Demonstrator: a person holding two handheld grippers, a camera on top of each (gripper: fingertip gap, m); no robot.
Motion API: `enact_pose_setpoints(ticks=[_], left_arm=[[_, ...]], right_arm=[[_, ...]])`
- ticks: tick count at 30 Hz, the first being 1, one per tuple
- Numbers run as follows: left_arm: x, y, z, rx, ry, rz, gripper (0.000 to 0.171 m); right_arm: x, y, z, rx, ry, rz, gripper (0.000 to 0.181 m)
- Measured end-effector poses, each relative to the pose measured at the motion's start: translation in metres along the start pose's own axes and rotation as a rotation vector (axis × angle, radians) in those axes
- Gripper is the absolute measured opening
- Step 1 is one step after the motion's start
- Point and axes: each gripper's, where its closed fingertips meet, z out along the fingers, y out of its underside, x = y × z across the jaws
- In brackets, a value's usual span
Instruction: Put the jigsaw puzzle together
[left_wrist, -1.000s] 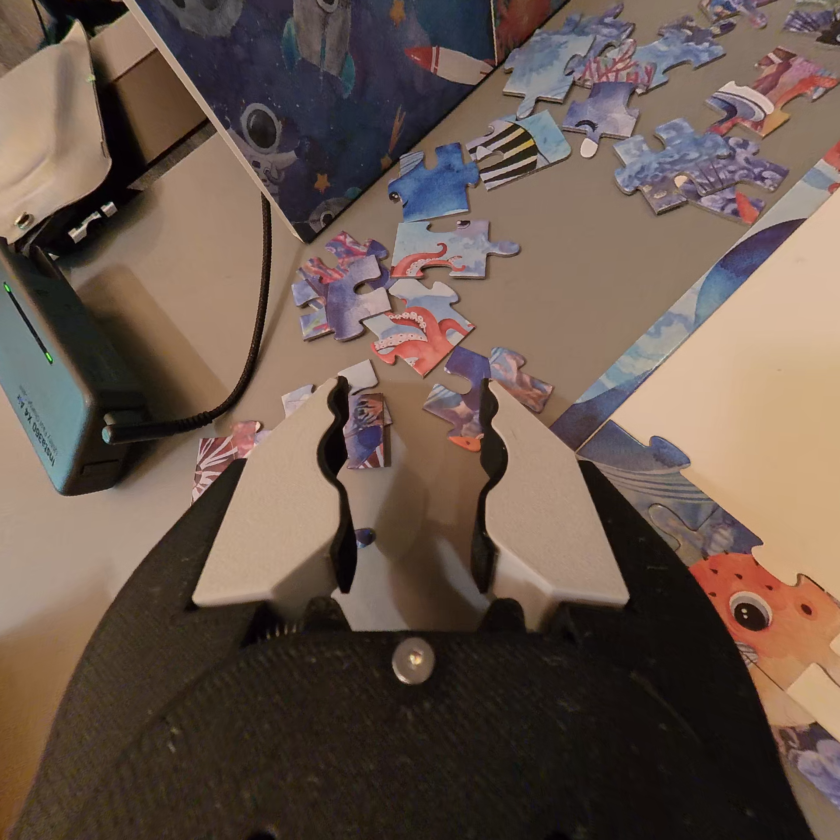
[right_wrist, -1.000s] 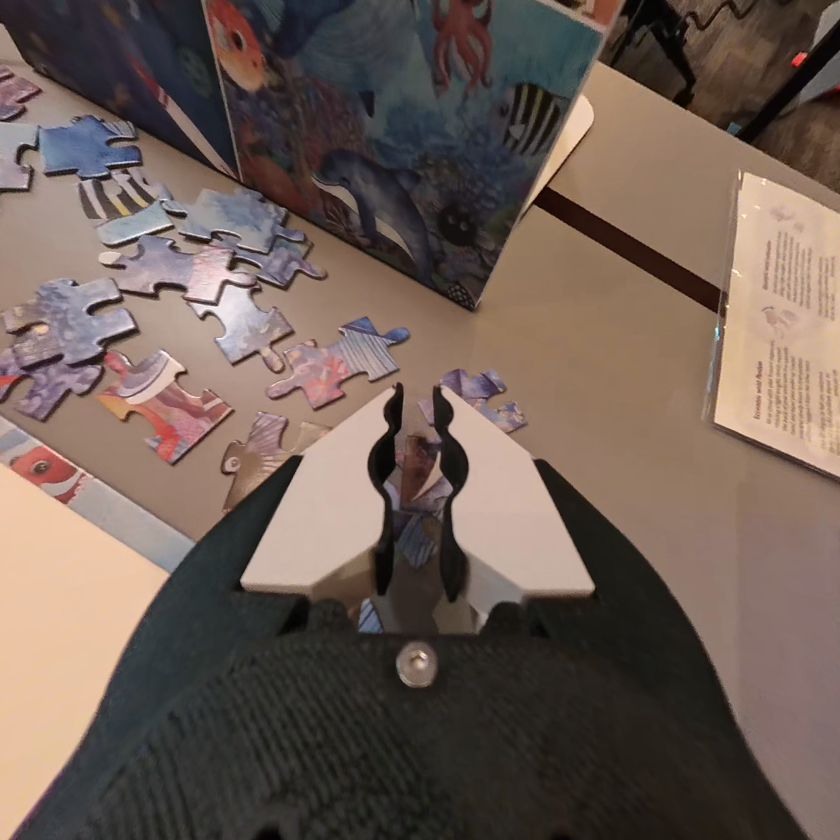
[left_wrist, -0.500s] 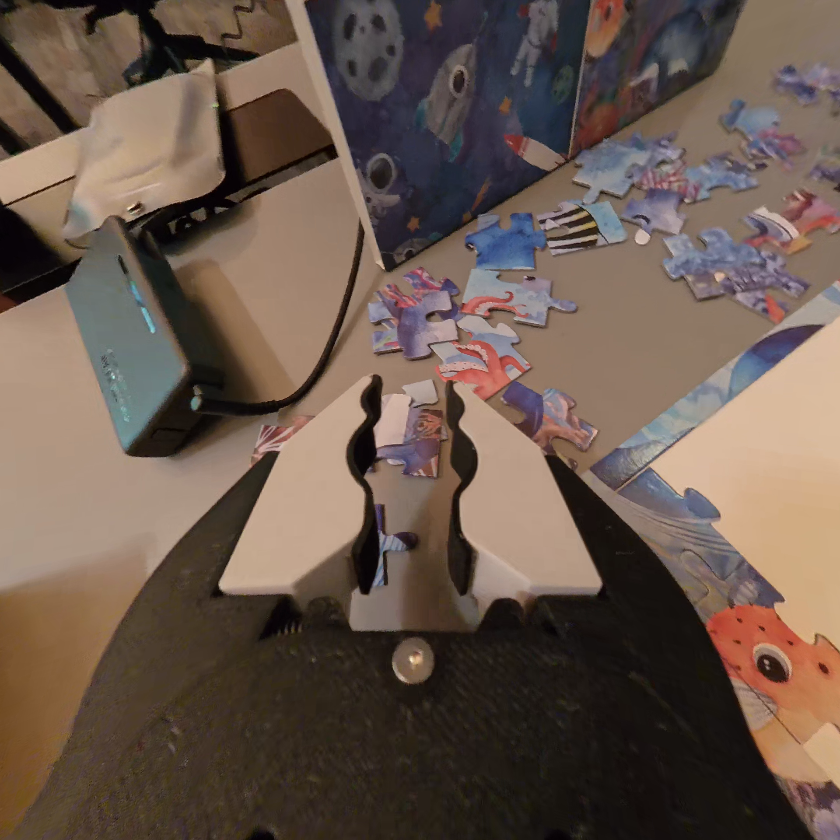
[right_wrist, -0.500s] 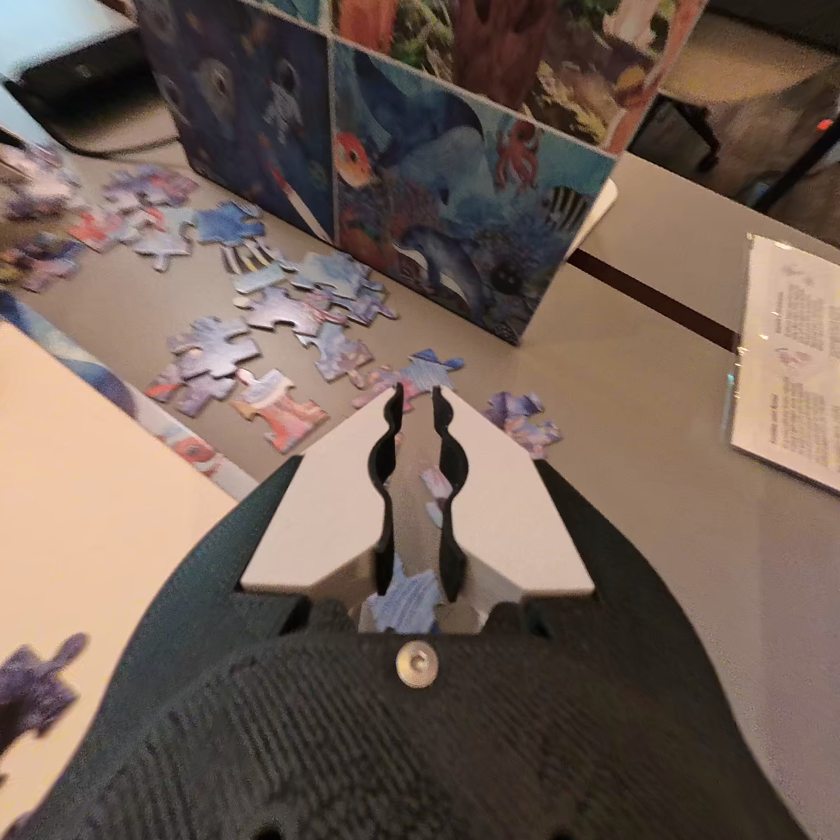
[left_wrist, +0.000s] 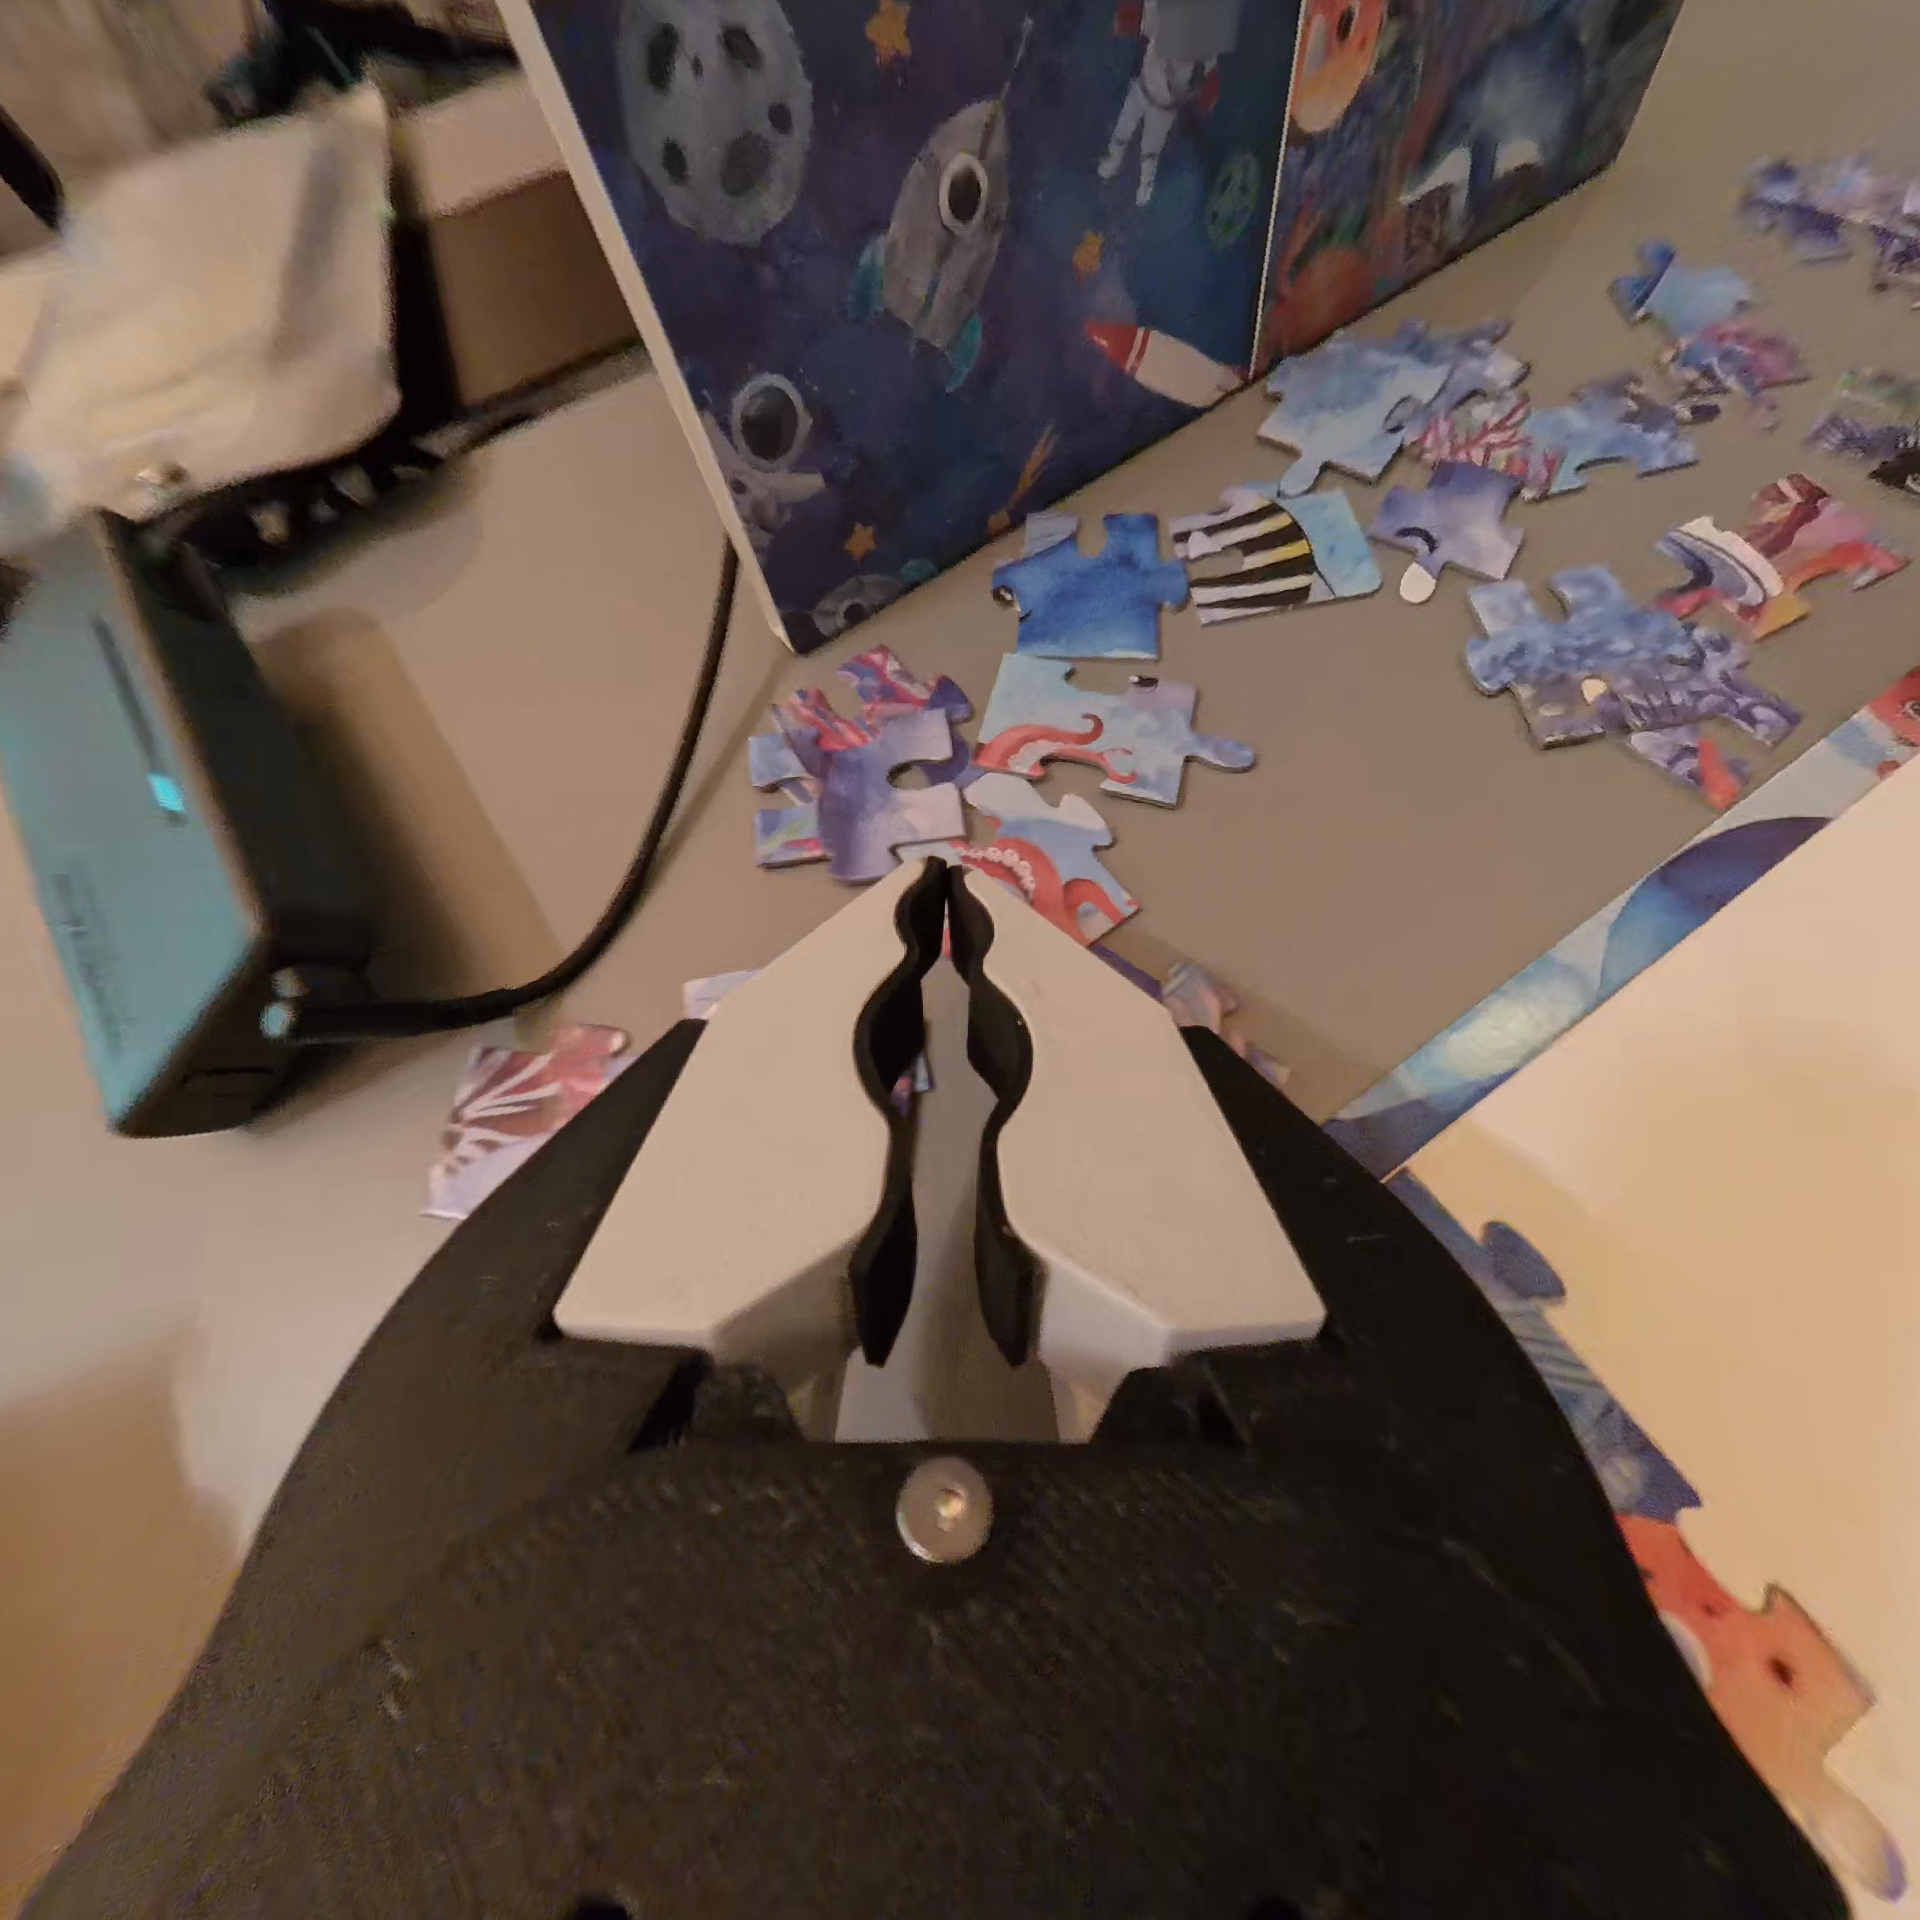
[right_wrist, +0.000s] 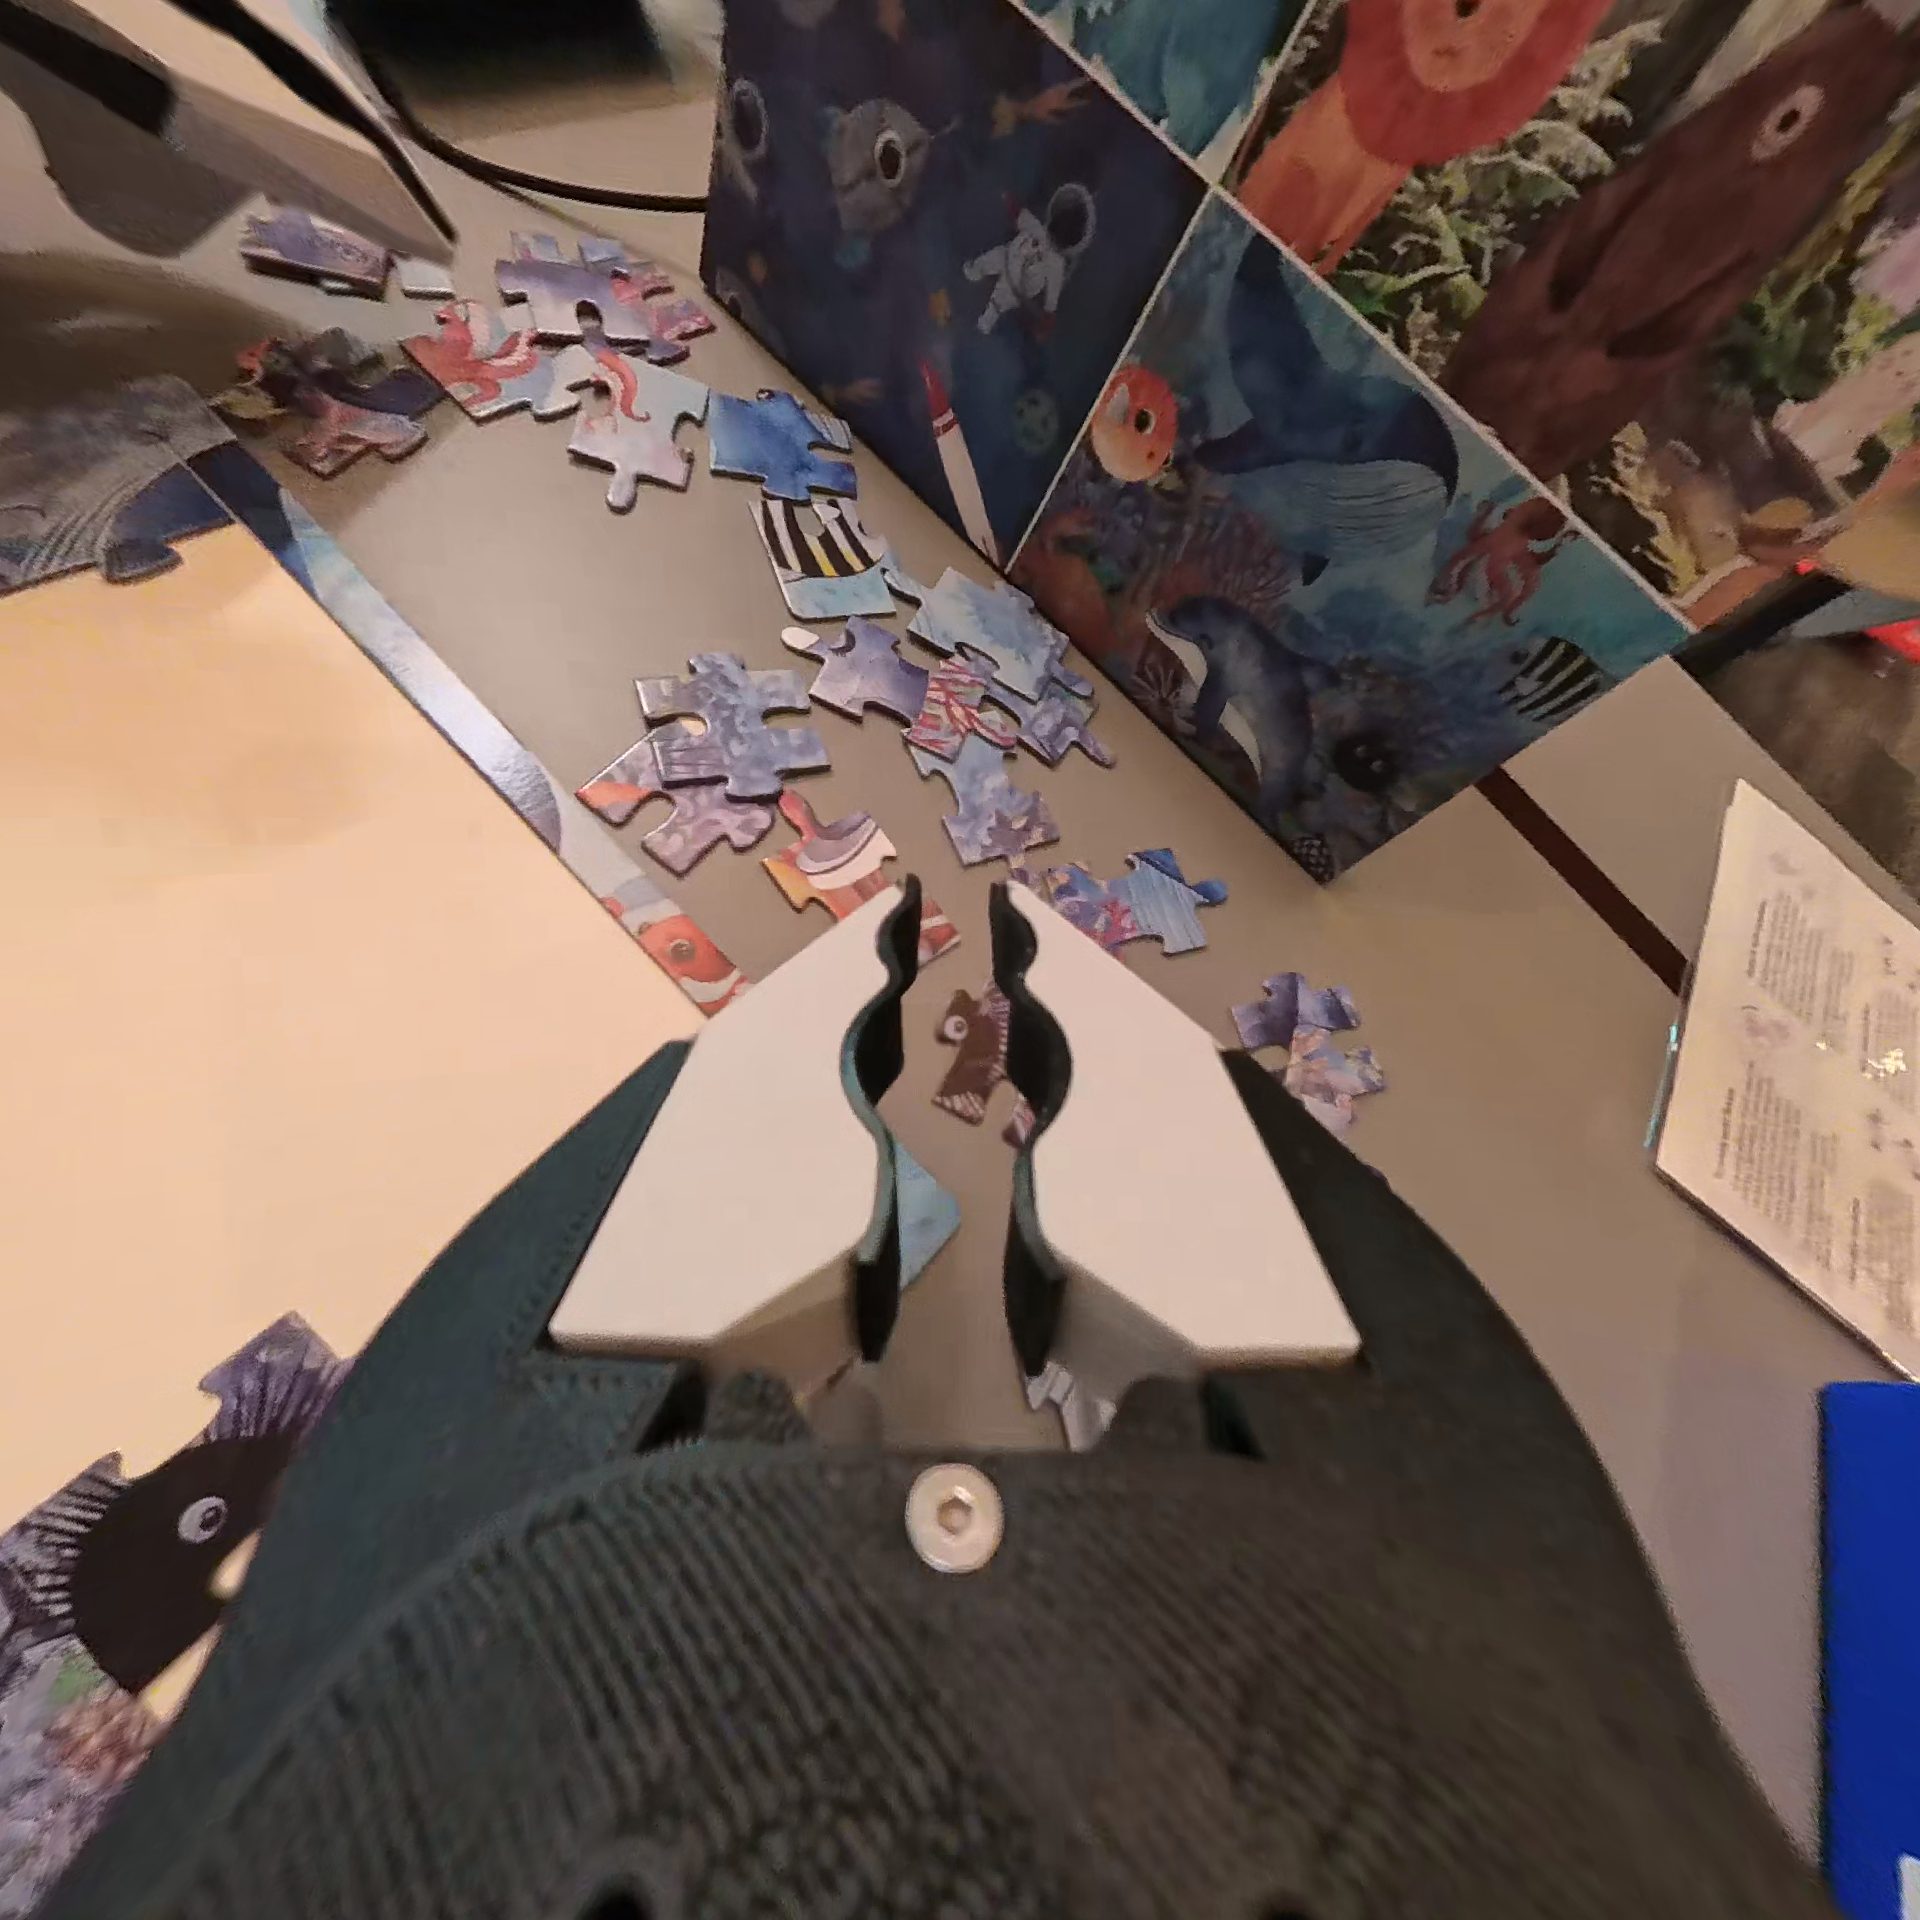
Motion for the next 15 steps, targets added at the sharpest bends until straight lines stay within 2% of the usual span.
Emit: enact_pose_setpoints(ticks=[3,8,14,15], left_arm=[[-0.002,0.010,0.010,-0.094,-0.046,-0.002,0.000],[0.009,0.015,0.012,-0.128,-0.050,0.013,0.000],[0.050,0.021,0.004,-0.169,0.143,0.043,0.000],[0.050,0.020,0.004,-0.165,0.132,0.044,0.000]], right_arm=[[-0.004,-0.001,-0.001,0.008,-0.009,-0.008,0.012],[0.002,0.000,-0.002,0.010,0.011,-0.008,0.011],[0.006,0.008,0.001,0.002,0.010,0.023,0.010],[0.006,0.010,0.002,0.000,0.010,0.024,0.010]])
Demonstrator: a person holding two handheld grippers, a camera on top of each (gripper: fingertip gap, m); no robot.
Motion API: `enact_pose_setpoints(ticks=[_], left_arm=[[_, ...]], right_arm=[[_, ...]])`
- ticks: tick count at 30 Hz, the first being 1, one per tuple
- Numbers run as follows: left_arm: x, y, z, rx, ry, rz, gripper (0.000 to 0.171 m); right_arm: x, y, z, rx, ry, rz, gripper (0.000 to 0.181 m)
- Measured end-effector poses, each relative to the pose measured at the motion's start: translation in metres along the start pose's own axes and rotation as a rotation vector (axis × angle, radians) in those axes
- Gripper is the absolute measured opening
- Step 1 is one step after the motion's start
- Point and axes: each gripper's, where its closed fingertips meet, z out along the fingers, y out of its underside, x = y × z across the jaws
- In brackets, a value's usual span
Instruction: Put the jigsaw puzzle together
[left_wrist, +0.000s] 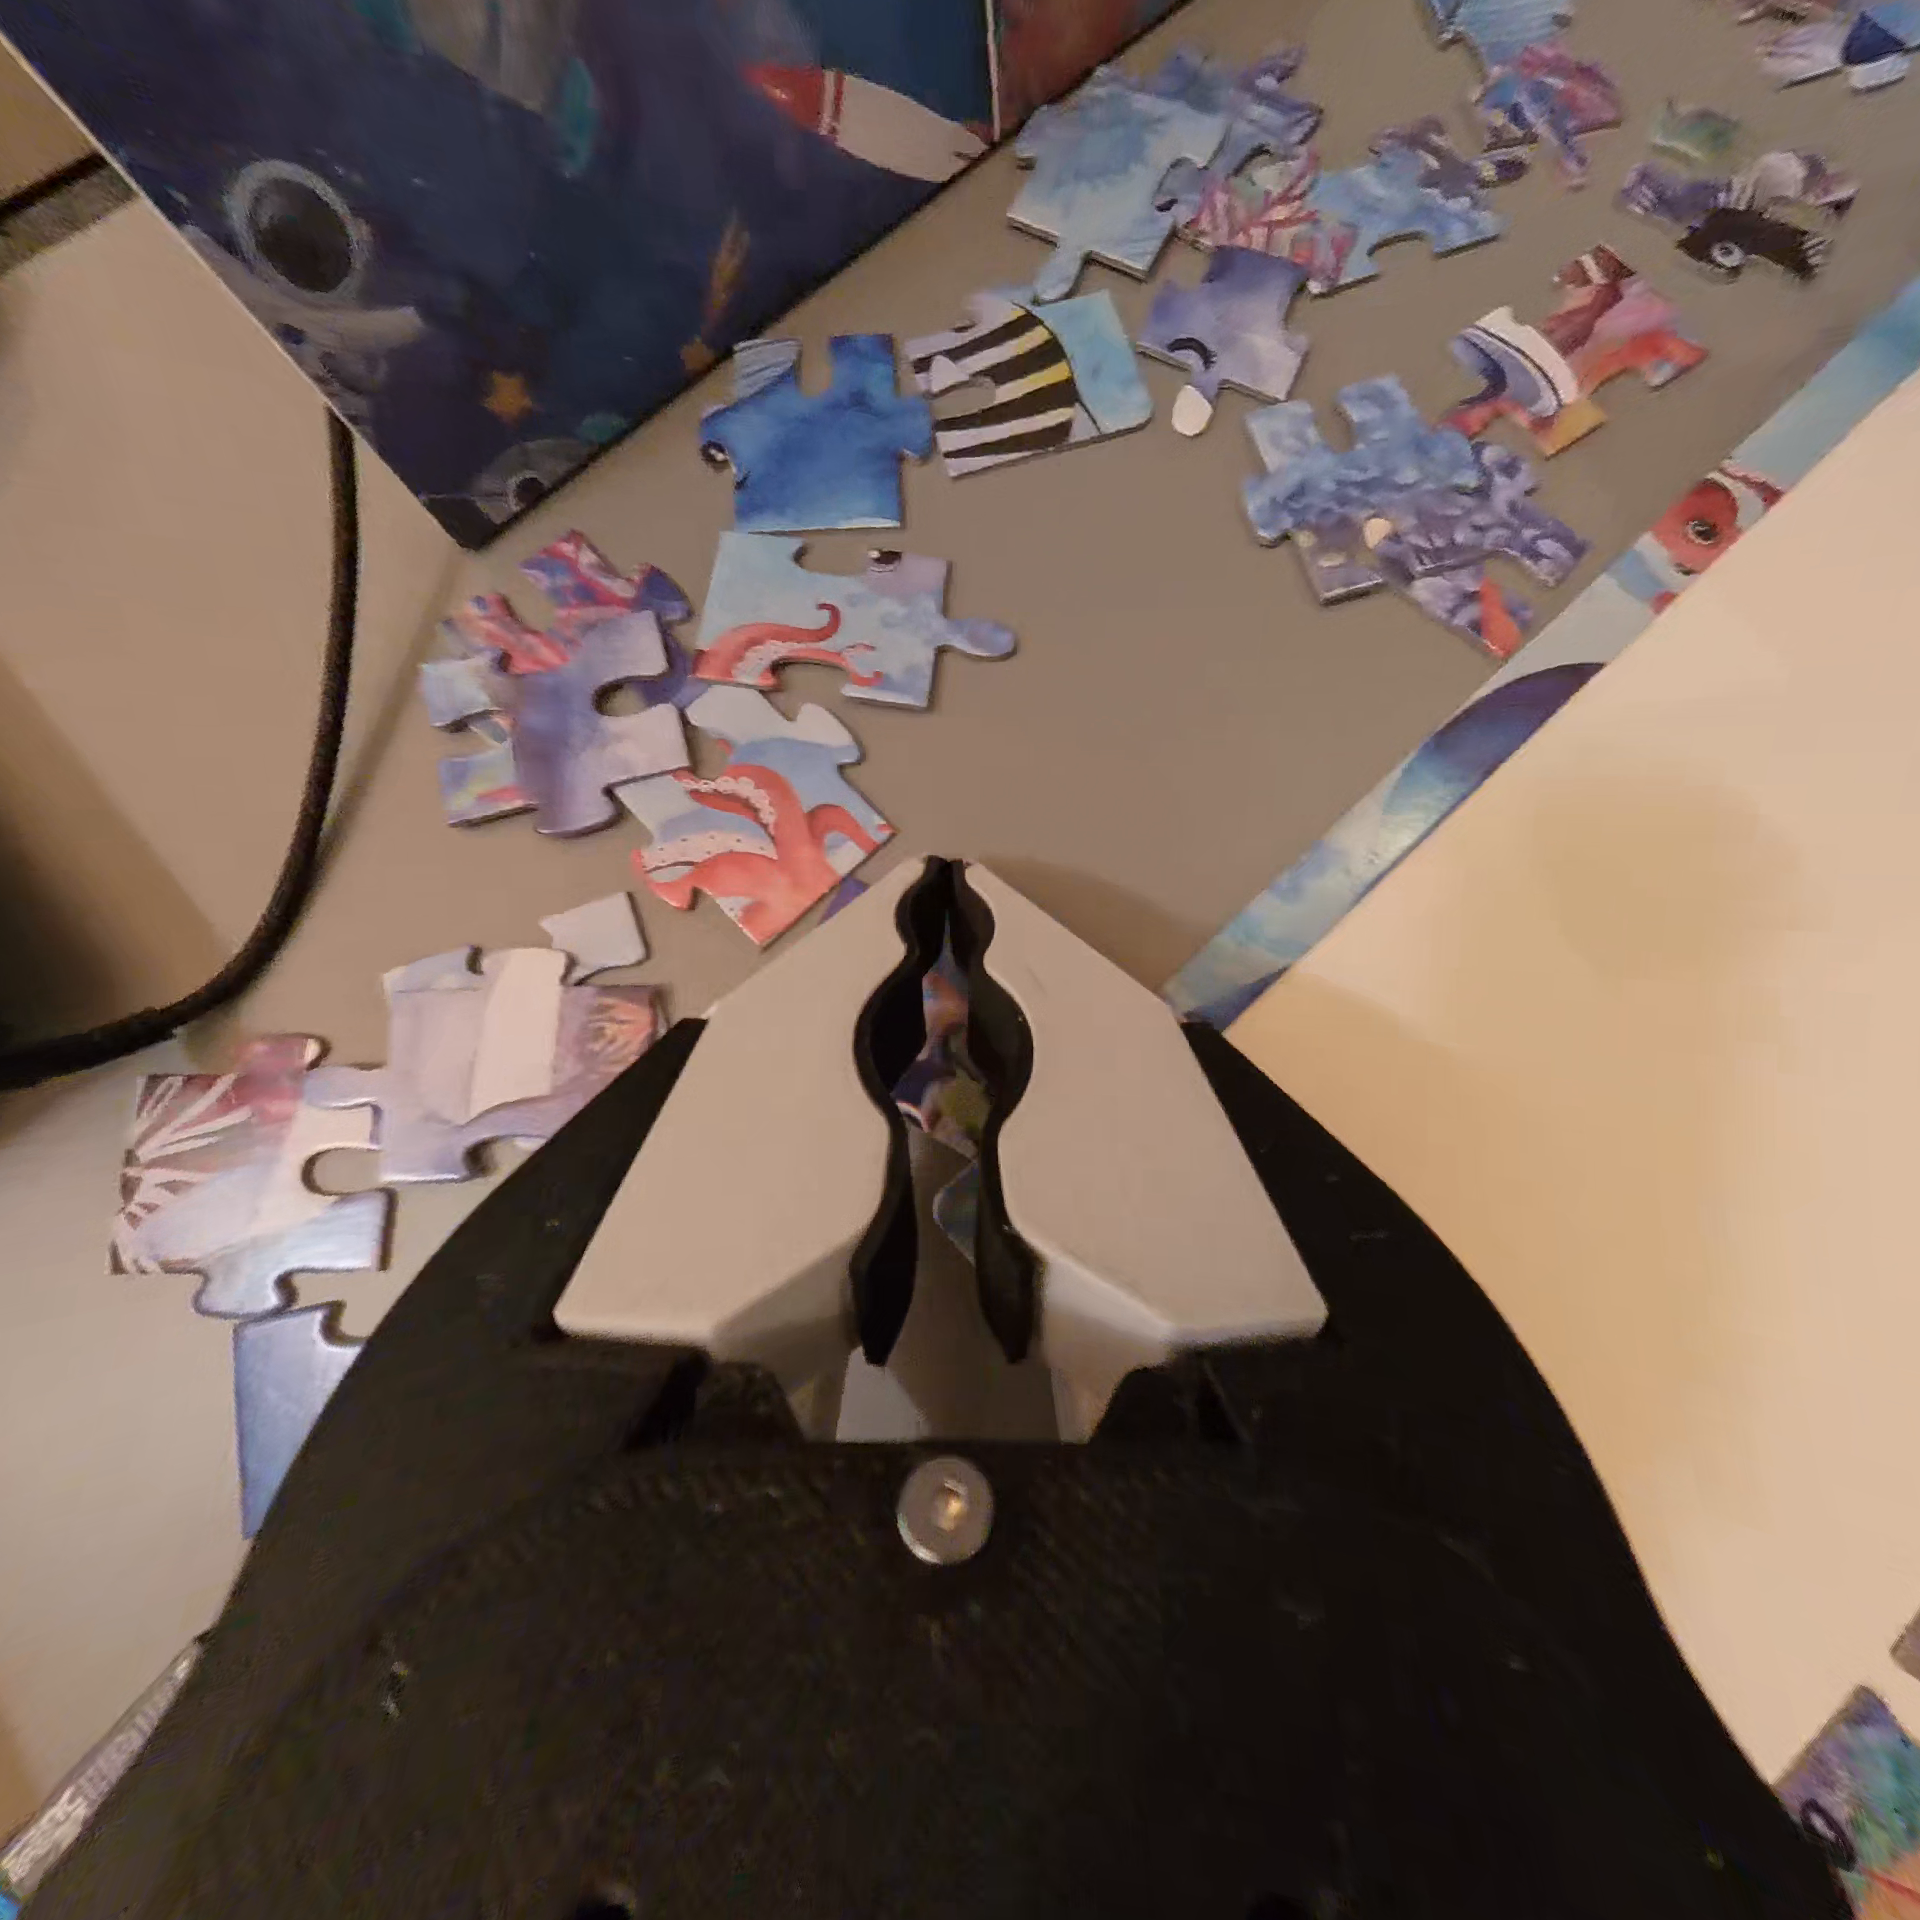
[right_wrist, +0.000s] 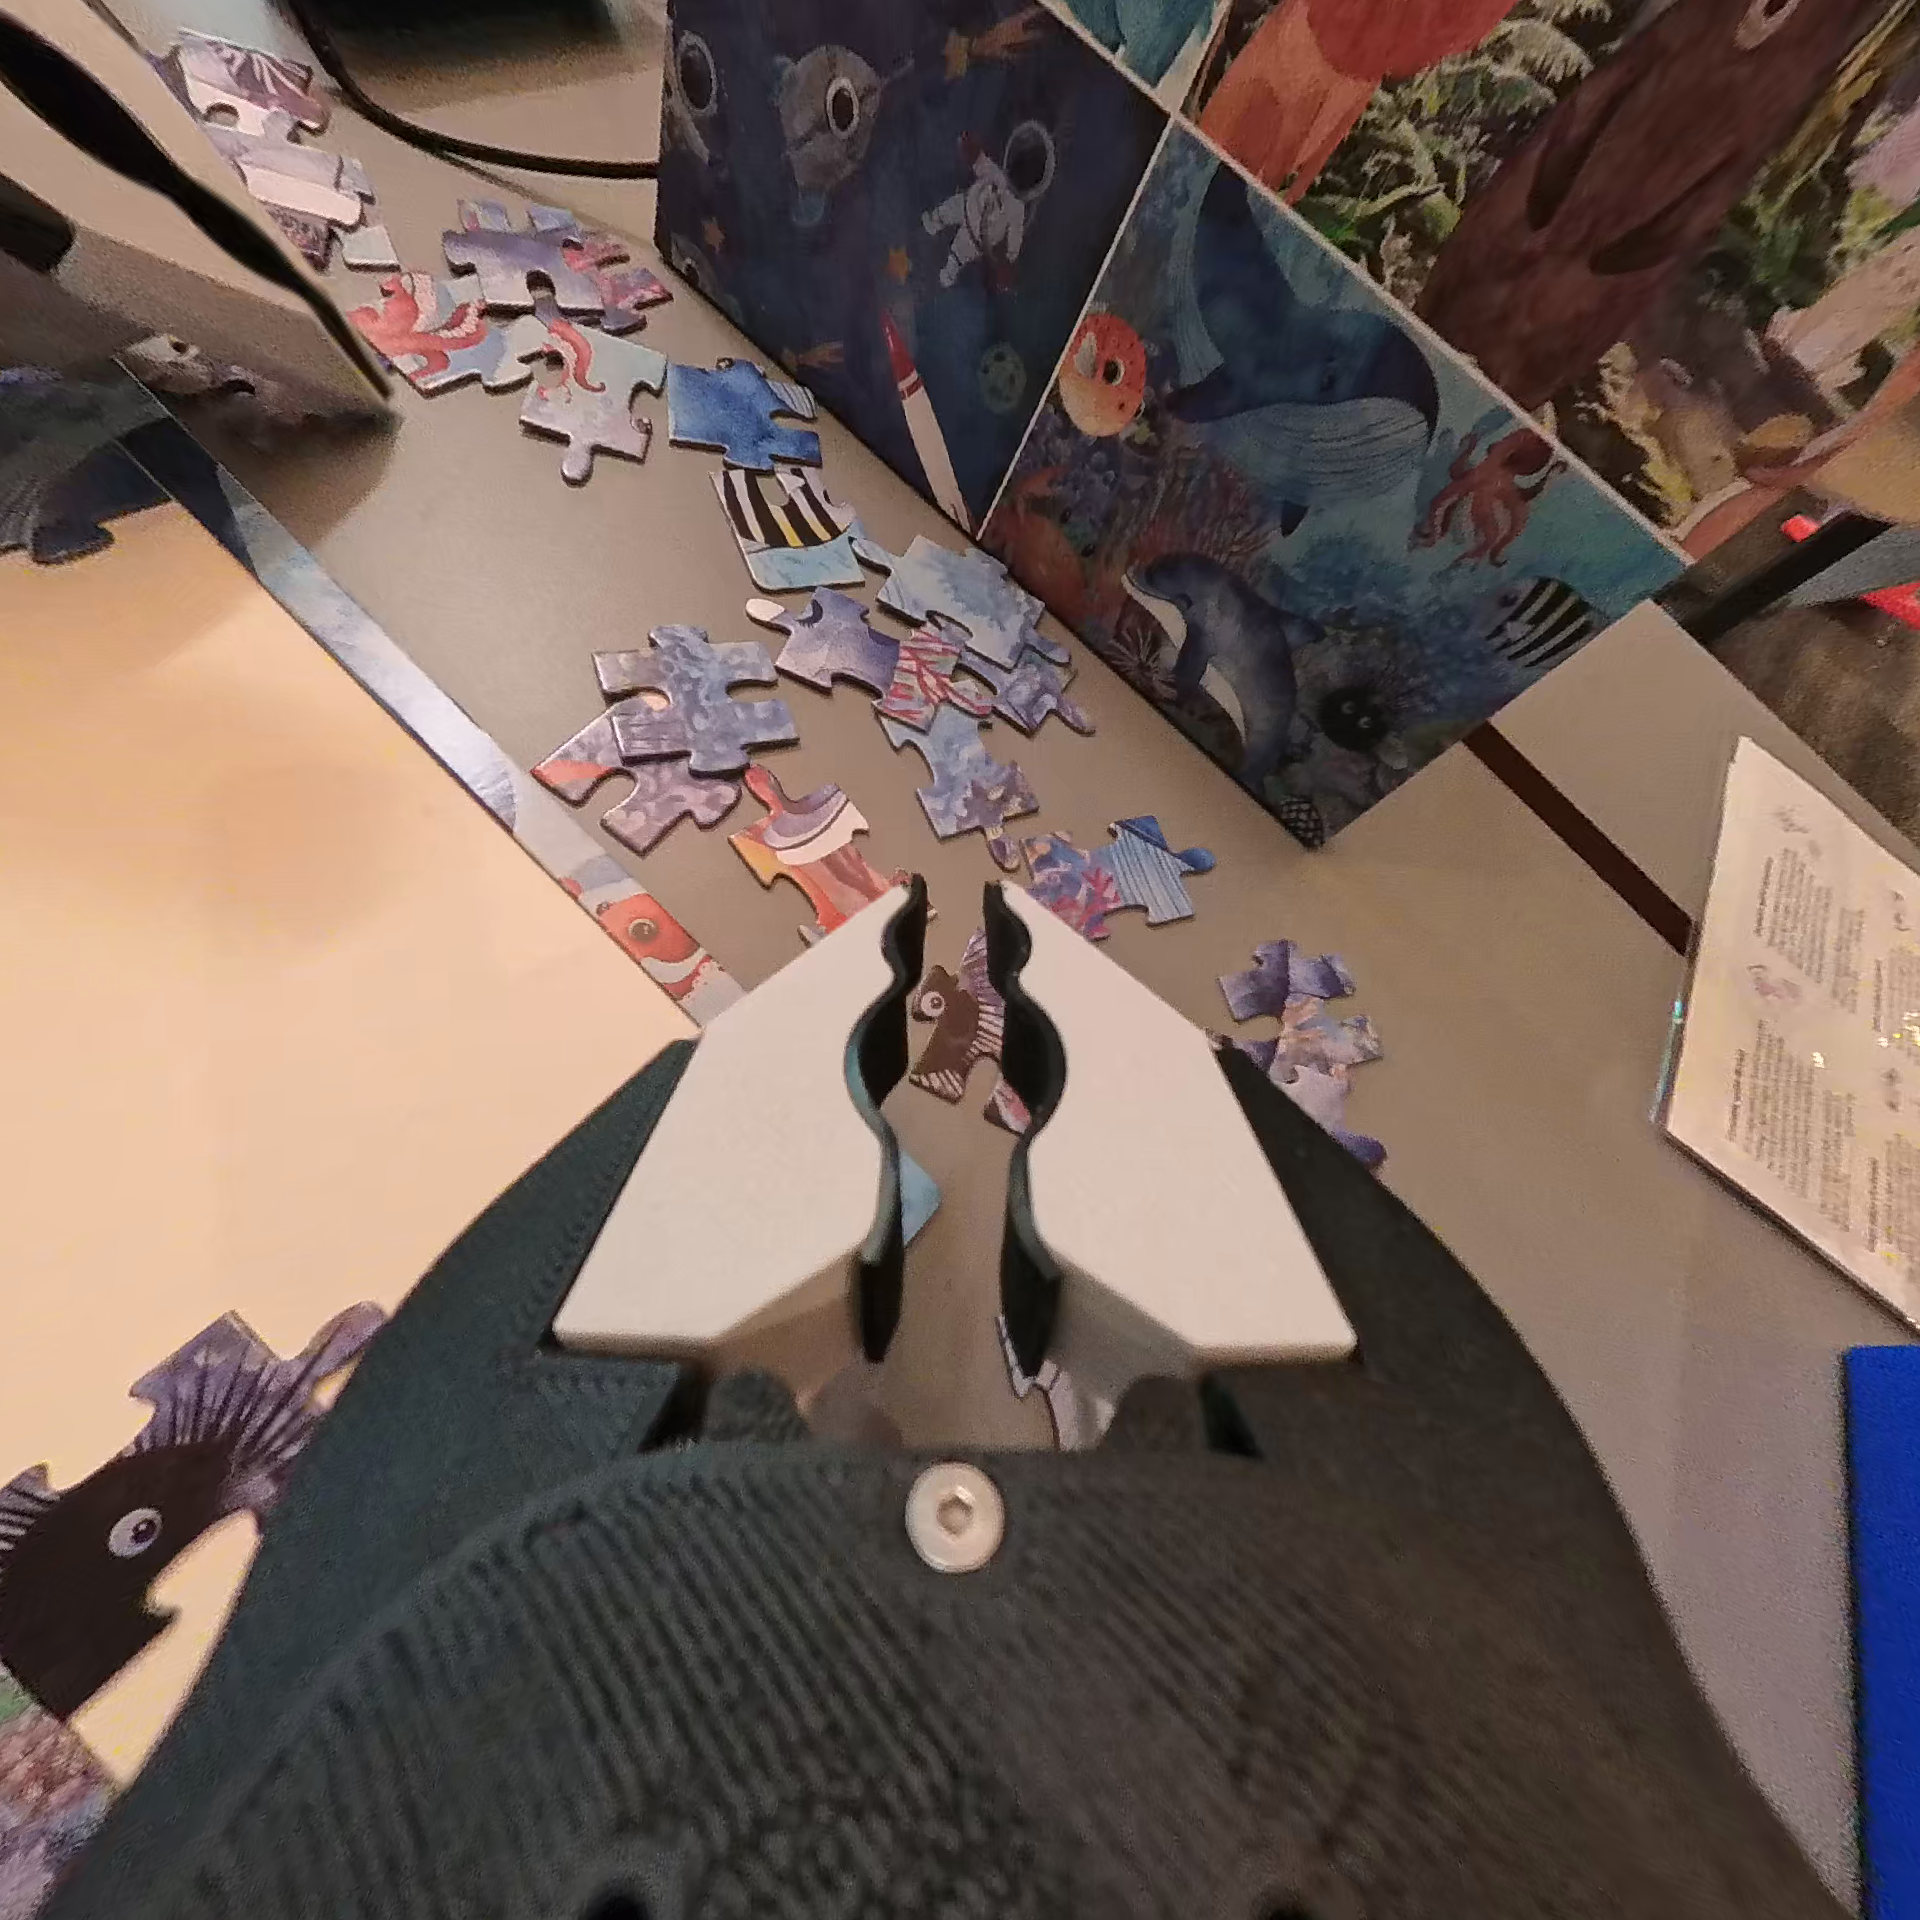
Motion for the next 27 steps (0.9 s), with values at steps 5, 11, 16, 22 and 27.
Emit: enact_pose_setpoints(ticks=[5,11,16,22,27], left_arm=[[-0.036,-0.015,-0.014,0.113,-0.210,-0.028,0.029],[-0.021,-0.006,0.011,0.007,-0.159,-0.149,0.095],[-0.017,-0.012,0.014,0.015,-0.182,-0.138,0.068],[-0.015,-0.012,0.008,0.024,-0.138,-0.137,0.004],[-0.019,-0.017,-0.001,0.073,-0.141,-0.116,0.039]], right_arm=[[0.001,0.002,0.003,-0.003,0.005,0.002,0.009],[0.000,0.003,0.003,-0.013,0.017,-0.024,0.009],[-0.002,0.001,0.000,-0.013,0.015,-0.039,0.009],[0.000,-0.003,-0.004,0.003,0.026,-0.040,0.009],[0.000,-0.001,-0.003,-0.003,0.033,-0.047,0.009]])
